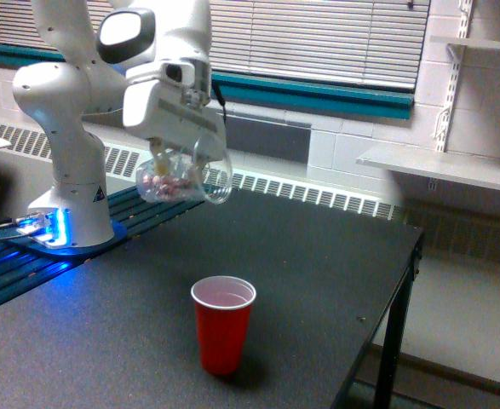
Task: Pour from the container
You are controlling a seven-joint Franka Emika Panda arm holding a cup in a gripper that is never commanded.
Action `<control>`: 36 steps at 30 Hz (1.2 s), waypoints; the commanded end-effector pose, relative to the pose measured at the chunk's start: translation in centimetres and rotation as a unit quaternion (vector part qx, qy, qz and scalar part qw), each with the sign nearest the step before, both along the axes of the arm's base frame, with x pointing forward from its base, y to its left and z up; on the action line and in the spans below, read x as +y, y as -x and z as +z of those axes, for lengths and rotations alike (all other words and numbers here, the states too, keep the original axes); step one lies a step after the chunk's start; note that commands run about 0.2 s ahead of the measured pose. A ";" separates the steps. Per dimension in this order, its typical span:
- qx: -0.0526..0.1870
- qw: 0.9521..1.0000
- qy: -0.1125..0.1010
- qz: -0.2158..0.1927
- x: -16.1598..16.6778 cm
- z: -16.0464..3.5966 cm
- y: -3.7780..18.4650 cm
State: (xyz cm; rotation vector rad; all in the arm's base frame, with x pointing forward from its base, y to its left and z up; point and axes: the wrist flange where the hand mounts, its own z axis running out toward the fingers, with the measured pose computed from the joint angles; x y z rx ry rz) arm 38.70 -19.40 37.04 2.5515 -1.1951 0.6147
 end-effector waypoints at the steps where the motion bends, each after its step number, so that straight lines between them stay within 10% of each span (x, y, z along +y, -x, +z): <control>1: 0.005 1.000 -0.001 -0.016 -1.2 -1.2 0.5; 36: 0.100 0.994 0.026 0.045 -3.5 -6.4 -3.0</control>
